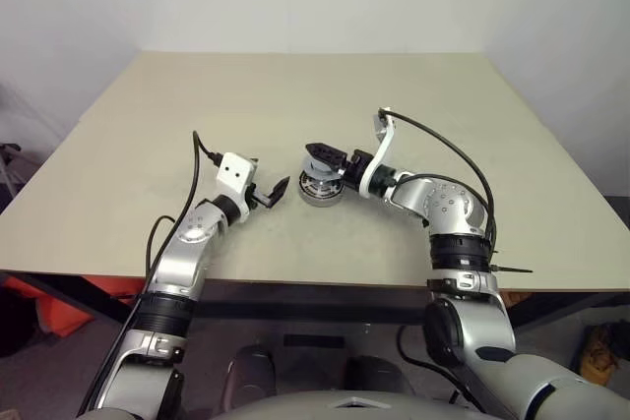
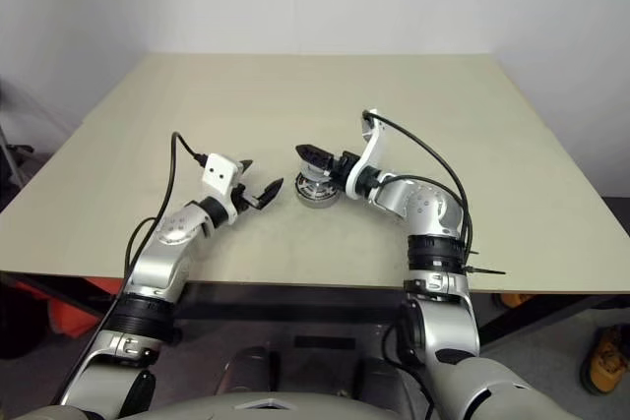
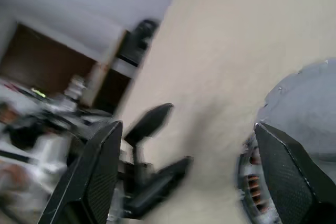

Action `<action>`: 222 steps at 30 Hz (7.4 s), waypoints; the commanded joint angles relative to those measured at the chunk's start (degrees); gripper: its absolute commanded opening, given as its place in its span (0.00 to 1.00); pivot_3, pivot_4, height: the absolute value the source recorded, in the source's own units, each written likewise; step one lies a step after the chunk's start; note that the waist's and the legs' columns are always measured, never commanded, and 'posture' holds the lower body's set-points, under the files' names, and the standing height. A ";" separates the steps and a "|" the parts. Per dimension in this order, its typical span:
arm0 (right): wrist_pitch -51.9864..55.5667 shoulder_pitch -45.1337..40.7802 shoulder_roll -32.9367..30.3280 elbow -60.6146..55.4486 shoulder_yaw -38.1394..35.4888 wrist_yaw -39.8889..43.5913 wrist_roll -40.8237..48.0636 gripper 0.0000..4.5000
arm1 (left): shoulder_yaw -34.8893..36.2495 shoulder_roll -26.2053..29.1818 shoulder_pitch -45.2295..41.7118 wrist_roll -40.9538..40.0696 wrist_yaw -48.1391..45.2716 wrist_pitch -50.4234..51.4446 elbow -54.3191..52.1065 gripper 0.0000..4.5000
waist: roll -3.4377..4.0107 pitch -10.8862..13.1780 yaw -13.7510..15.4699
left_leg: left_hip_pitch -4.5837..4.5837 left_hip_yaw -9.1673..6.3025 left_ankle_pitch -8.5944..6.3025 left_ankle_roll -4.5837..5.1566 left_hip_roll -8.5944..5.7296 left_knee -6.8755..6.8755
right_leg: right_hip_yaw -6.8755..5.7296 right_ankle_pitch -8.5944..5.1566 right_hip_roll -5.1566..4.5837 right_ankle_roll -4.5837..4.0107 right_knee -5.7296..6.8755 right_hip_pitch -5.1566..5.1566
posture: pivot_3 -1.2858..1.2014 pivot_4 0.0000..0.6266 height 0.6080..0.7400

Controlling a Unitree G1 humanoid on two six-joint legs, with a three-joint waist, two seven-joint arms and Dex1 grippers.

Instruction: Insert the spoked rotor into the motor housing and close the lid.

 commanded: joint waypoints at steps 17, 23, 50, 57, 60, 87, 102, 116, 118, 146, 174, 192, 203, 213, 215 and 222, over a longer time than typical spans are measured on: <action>-42.90 -9.24 -0.92 26.94 16.53 4.04 -28.13 1.00 | 1.25 0.67 0.24 -0.12 1.08 -0.76 -3.27 1.00 | -0.02 0.00 -1.52 | -0.02 0.00 -0.15 0.27 0.01 0.02 | -0.02 0.23 0.00 -0.44 0.03 -0.01 | 0.52 0.00 1.00; -43.71 -10.74 -0.60 30.49 15.55 3.78 -29.52 1.00 | 1.29 0.92 0.42 -0.19 1.26 -0.60 -3.57 1.00 | -0.02 0.00 -1.61 | -0.01 0.00 -0.17 0.31 0.01 0.03 | -0.01 0.23 0.01 -0.45 0.04 -0.01 | 0.52 0.00 1.00; -42.26 -11.69 0.81 35.81 12.23 5.25 -30.22 0.70 | 1.33 1.20 0.21 -0.19 1.32 -0.70 -3.39 1.00 | -0.02 -0.01 -1.62 | 0.08 0.01 -0.17 0.31 0.03 0.07 | -0.01 0.25 0.01 -0.47 0.09 0.06 | 0.52 0.00 1.00; -42.25 -8.62 0.52 26.19 10.50 13.30 -25.52 0.70 | 1.40 1.38 0.23 -0.19 1.25 -0.77 -3.20 1.00 | -0.02 0.00 -1.62 | 0.01 0.01 -0.18 0.34 0.03 0.07 | -0.01 0.24 0.02 -0.47 0.07 0.01 | 0.52 0.00 1.00; -41.65 -6.83 -0.46 23.47 11.21 15.79 -25.57 0.70 | 1.38 1.43 0.31 -0.20 1.25 -0.78 -3.23 1.00 | -0.02 0.00 -1.62 | 0.01 0.01 -0.19 0.35 0.03 0.07 | -0.02 0.25 0.02 -0.48 0.07 0.01 | 0.52 0.00 1.00; -43.82 -2.96 -3.48 20.57 13.82 23.80 -25.01 0.70 | 1.22 1.78 1.04 -0.17 1.26 -0.25 -4.02 1.00 | -0.03 0.00 -1.56 | 0.01 0.01 -0.19 0.38 0.03 0.08 | -0.02 0.24 0.01 -0.48 0.05 0.02 | 0.52 0.00 1.00; -48.55 1.20 -7.45 17.71 18.38 31.72 -27.21 0.70 | 1.15 1.81 1.28 -0.18 1.24 -0.13 -4.28 1.00 | -0.03 0.00 -1.47 | -0.03 0.00 -0.19 0.40 0.03 0.09 | -0.04 0.24 0.01 -0.48 0.04 0.02 | 0.52 0.00 1.00; -49.53 -1.75 -5.97 21.10 15.99 26.64 -26.57 0.70 | 0.98 1.85 1.46 -0.04 1.21 0.02 -4.36 1.00 | -0.03 0.00 -1.52 | 0.00 0.00 -0.17 0.42 0.03 0.10 | -0.04 0.24 0.01 -0.47 0.06 0.04 | 0.52 0.00 1.00; -49.66 -1.42 -6.21 21.02 16.50 27.26 -26.99 0.70 | 0.98 1.82 1.50 -0.02 1.25 0.03 -4.40 1.00 | -0.03 0.00 -1.52 | -0.01 0.00 -0.17 0.42 0.03 0.10 | -0.05 0.24 0.01 -0.47 0.06 0.04 | 0.52 0.00 1.00; -52.25 -1.01 -6.23 24.55 17.81 26.64 -29.90 0.70 | 1.09 1.62 1.73 -0.70 0.92 0.65 -4.94 1.00 | -0.04 -0.01 -1.54 | 0.09 0.00 -0.15 0.44 0.03 0.11 | -0.05 0.24 0.01 -0.46 0.08 0.11 | 0.52 0.00 1.00; -53.52 -0.90 -6.59 23.72 17.57 27.66 -29.90 0.70 | 0.67 2.23 3.05 -3.24 -4.15 3.37 -7.75 1.00 | -0.04 -0.01 -1.54 | 0.08 0.00 -0.15 0.45 0.04 0.11 | -0.05 0.24 0.01 -0.46 0.07 0.11 | 0.52 0.00 1.00; -53.10 -2.02 -5.47 24.07 15.50 26.59 -27.63 0.70 | 0.60 2.18 3.43 -3.04 -5.14 4.29 -8.53 1.00 | -0.04 -0.01 -1.58 | 0.09 0.00 -0.13 0.46 0.05 0.11 | -0.06 0.24 0.01 -0.46 0.09 0.10 | 0.52 0.00 1.00; -54.23 -1.96 -5.47 24.78 16.11 26.02 -28.84 0.70 | 0.53 2.16 3.29 -2.90 -5.04 4.26 -8.40 1.00 | -0.04 -0.01 -1.58 | 0.03 0.00 -0.14 0.48 0.04 0.10 | -0.06 0.25 0.01 -0.47 0.06 0.08 | 0.52 0.00 1.00; -55.91 -1.70 -5.65 26.96 16.94 25.39 -30.50 0.70 | 0.63 2.19 3.27 -2.72 -4.80 4.10 -8.30 1.00 | -0.04 -0.01 -1.58 | 0.04 0.00 -0.14 0.48 0.04 0.10 | -0.06 0.24 0.01 -0.47 0.07 0.08 | 0.52 0.00 1.00; -56.11 -1.73 -5.77 27.27 17.12 25.13 -30.89 0.70 | 0.62 2.19 3.28 -2.70 -4.78 4.07 -8.30 1.00 | -0.04 -0.01 -1.57 | 0.05 0.00 -0.14 0.48 0.04 0.10 | -0.06 0.25 0.01 -0.47 0.07 0.09 | 0.52 0.00 1.00; -57.92 -1.43 -6.17 29.18 18.07 25.06 -32.72 0.70 | 0.64 2.24 3.33 -2.60 -4.59 3.97 -8.31 1.00 | -0.04 -0.01 -1.57 | 0.09 0.00 -0.14 0.48 0.04 0.10 | -0.06 0.24 0.01 -0.46 0.07 0.12 | 0.52 0.00 1.00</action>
